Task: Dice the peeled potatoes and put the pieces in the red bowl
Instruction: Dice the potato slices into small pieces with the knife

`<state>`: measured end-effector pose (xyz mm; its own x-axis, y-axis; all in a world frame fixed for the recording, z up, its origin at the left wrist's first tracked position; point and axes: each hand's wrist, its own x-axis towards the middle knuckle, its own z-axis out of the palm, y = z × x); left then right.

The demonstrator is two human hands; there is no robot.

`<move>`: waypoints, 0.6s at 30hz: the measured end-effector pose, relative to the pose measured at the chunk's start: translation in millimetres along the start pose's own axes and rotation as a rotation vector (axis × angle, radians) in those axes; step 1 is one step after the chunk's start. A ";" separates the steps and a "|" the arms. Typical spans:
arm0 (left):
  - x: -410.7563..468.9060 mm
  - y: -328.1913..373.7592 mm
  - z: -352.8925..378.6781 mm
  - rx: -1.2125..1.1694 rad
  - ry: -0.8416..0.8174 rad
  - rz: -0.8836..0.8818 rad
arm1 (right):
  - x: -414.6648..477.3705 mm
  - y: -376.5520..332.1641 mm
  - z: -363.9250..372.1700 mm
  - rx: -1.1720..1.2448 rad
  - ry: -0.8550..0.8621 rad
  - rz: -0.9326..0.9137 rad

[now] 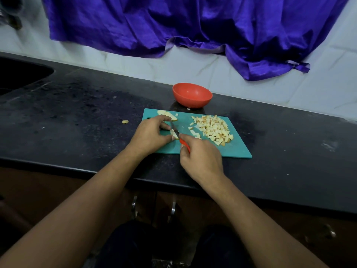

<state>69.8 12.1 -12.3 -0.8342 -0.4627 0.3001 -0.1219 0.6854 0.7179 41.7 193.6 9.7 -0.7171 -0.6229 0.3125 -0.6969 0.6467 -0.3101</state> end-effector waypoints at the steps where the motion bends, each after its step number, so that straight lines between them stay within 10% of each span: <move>1: 0.3 -0.4 0.5 0.002 0.002 0.002 | 0.9 -0.6 0.9 -0.006 0.004 -0.001; 18: 2.0 0.9 1.2 0.086 0.008 0.011 | 3.2 7.4 -0.6 -0.176 -0.093 -0.069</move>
<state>67.3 12.5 -11.7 -0.8316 -0.4592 0.3124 -0.1589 0.7357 0.6584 34.2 196.6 8.9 -0.6709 -0.7015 0.2405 -0.7382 0.6627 -0.1261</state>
